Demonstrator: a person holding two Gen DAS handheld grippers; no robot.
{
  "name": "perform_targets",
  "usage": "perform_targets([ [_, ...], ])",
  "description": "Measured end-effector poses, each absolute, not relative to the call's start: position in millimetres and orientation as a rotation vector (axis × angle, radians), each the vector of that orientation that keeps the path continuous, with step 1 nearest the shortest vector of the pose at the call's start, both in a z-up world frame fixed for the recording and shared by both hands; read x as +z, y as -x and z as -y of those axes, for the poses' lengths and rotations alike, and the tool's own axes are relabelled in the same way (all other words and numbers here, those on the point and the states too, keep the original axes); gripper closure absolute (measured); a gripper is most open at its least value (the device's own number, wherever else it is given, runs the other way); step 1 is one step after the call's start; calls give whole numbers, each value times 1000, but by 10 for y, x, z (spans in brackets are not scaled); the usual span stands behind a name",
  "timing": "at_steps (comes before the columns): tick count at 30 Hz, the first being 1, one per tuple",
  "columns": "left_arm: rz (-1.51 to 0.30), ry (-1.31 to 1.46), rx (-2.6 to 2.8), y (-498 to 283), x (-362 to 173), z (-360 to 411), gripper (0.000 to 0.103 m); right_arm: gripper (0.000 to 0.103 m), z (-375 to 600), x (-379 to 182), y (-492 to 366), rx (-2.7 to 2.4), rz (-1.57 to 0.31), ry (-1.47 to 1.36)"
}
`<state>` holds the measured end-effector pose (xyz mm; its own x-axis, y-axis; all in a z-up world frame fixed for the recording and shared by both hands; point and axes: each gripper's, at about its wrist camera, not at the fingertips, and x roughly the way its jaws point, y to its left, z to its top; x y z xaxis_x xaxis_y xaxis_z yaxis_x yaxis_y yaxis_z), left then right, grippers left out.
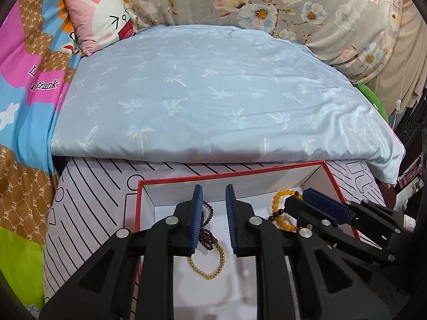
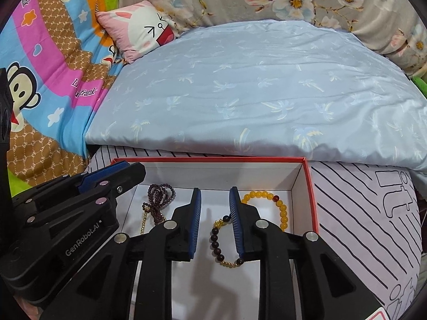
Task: Organize jewelry
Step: 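Open both tools to release the bead bracelets in the box, then withdraw both tools from the box back toward the jewelry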
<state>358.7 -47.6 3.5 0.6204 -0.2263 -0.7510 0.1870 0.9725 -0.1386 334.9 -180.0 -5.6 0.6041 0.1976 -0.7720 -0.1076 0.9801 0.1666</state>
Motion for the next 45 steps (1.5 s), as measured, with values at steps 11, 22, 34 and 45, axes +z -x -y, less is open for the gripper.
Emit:
perform_targets([
  [11, -838, 49, -226, -3314, 256, 418, 86, 81, 1807, 145, -2986, 162, -866, -68],
  [22, -803, -5, -170, -2740, 452, 342, 86, 80, 1889, 406, -2314, 148, -819, -79],
  [34, -815, -54, -123, -1975, 381, 202, 86, 69, 1919, 399, -1396, 115, -821, -36],
  [45, -902, -78, -102, -1278, 1, 58, 85, 69, 2000, 77, -749, 101, -905, -54],
])
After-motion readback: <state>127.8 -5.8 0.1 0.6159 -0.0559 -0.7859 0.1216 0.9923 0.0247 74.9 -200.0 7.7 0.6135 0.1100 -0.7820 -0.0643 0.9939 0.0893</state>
